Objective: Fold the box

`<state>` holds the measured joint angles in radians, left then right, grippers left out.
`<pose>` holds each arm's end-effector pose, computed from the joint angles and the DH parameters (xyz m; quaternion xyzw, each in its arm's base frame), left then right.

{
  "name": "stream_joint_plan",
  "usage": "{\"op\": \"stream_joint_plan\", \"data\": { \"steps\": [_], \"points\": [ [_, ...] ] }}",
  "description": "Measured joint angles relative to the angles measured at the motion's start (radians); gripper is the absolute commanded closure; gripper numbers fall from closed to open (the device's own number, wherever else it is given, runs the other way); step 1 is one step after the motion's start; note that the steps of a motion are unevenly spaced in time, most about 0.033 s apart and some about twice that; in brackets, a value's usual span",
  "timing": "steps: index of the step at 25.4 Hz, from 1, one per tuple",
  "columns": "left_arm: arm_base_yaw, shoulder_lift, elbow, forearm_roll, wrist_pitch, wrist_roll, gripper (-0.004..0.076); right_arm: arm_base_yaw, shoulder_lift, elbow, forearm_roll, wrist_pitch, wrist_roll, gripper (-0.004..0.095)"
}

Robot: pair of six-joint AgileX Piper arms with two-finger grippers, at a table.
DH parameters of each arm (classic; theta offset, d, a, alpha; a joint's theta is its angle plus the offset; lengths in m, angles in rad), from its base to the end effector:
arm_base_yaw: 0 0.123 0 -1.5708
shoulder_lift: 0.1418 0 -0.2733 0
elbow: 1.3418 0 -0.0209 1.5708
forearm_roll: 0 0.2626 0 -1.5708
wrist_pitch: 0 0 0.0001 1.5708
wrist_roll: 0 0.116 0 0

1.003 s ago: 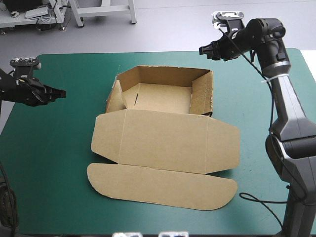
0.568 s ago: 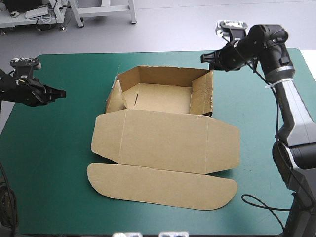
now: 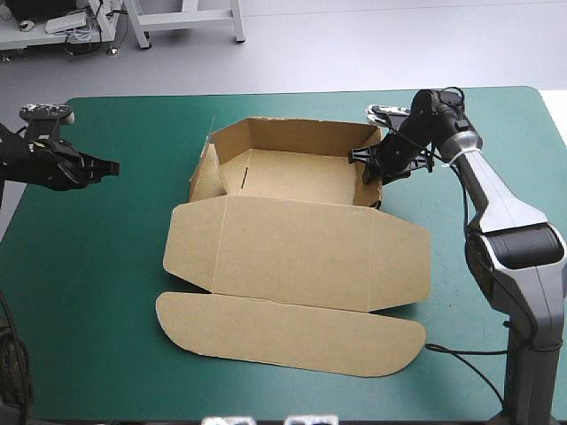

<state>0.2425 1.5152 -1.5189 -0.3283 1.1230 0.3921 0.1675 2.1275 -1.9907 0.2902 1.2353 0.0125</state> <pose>0.3402 0.0494 0.3459 0.0421 0.9505 -0.0709 0.2996 0.4601 0.1096 0.2334 -0.0482 0.9786 0.1540 0.1276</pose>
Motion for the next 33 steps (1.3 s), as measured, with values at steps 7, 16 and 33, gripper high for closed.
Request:
{"op": "stream_joint_plan", "data": {
  "steps": [7,16,33],
  "points": [
    [0.000,0.000,0.000,-0.072,0.005,0.000,0.0733,-0.004,0.045,0.000,0.063,-0.003,-0.021,0.0923],
    [0.000,0.000,0.000,-0.064,0.004,0.004,0.0732,-0.005,0.012,-0.072,0.136,-0.001,-0.050,0.0925],
    [0.215,0.013,0.000,-0.494,-0.004,0.162,0.0733,-0.205,-0.340,-0.091,0.367,0.012,-0.154,0.0925]
  ]
}}
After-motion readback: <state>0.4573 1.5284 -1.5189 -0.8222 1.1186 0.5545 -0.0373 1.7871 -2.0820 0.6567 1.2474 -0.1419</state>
